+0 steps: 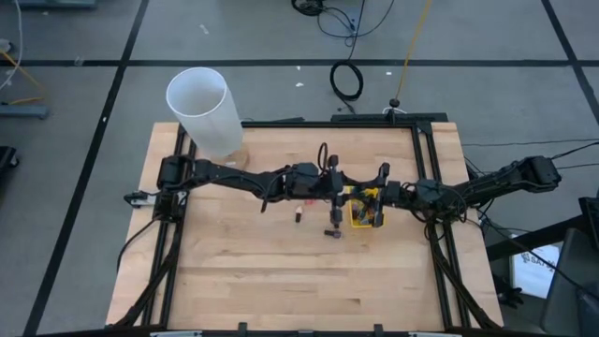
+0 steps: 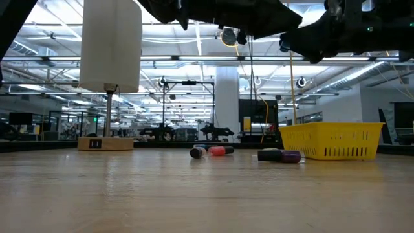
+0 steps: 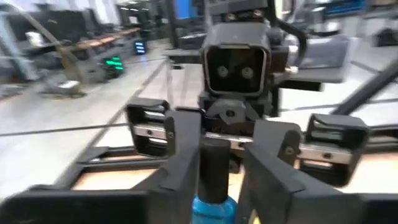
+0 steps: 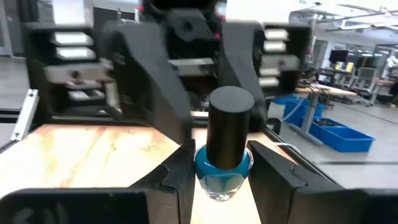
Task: Pick & Place Nail Polish
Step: Put the medium blue nail polish into the yellow bin
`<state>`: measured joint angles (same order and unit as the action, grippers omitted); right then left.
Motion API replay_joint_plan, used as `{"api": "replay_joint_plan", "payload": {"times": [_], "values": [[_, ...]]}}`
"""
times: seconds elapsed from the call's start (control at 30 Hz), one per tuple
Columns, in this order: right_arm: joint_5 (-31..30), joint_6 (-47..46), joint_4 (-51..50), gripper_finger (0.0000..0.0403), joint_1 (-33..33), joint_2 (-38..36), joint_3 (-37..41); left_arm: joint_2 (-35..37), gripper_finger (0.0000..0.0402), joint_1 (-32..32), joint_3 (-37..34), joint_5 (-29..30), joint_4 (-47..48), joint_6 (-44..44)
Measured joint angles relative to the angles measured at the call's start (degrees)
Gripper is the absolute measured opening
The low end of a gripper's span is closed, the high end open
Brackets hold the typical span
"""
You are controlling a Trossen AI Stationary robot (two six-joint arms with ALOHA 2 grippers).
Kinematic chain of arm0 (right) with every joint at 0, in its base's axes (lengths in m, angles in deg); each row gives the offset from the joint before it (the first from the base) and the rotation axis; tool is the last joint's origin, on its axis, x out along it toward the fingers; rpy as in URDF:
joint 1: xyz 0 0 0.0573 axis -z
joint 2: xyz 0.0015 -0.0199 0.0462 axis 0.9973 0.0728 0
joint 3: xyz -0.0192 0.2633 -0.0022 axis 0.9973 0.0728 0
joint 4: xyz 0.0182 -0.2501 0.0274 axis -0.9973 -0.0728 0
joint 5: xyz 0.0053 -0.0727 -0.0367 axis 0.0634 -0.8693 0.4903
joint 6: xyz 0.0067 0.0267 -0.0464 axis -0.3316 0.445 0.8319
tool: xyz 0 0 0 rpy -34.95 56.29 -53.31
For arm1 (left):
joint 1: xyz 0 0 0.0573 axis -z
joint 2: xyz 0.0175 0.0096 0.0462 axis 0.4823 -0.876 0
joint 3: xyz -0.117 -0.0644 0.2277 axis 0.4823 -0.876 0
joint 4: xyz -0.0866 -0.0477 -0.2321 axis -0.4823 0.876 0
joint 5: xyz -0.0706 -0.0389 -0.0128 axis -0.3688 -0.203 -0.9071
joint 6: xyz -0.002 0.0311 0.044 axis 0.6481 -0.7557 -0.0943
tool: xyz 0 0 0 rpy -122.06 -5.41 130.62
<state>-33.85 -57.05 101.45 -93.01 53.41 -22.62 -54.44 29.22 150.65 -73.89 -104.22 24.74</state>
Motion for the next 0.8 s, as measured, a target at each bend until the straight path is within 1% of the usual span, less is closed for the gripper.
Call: {"api": "replay_joint_plan", "payload": {"times": [0.07,0.23,0.3,0.4,0.53,0.63,0.73,0.8], "values": [[0.0,-0.5,-0.3,0.0112,0.0,0.0,0.0,0.0,0.0164,0.7,0.0,3.5,-0.4,-1.4],[0.0,-2.4,-3.2,0.0112,0.6,0.0,0.0,0.2,0.026,2.4,0.4,9.4,0.6,-5.2],[0.1,-5.1,-6.0,0.0112,1.1,-0.5,0.0,1.1,0.0291,2.8,0.4,11.8,4.1,-5.1],[0.1,-9.3,-12.3,0.0112,1.9,-2.3,0.0,3.0,0.0321,3.2,0.5,15.6,12.0,-1.8],[0.5,-15.3,-23.9,0.0112,3.3,-5.4,-0.3,3.7,0.0338,2.9,0.5,19.3,24.7,4.8],[3.0,-19.8,-34.1,0.0112,4.6,-6.9,-2.1,3.6,0.0337,2.4,0.5,19.4,34.5,10.0],[5.5,-24.7,-40.7,0.0112,5.0,-6.8,-2.6,3.6,0.033,1.5,0.5,19.4,43.8,16.6],[6.3,-27.3,-44.4,0.0112,4.9,-6.3,-2.6,3.5,0.0322,0.7,0.4,19.4,48.4,20.9]]}}
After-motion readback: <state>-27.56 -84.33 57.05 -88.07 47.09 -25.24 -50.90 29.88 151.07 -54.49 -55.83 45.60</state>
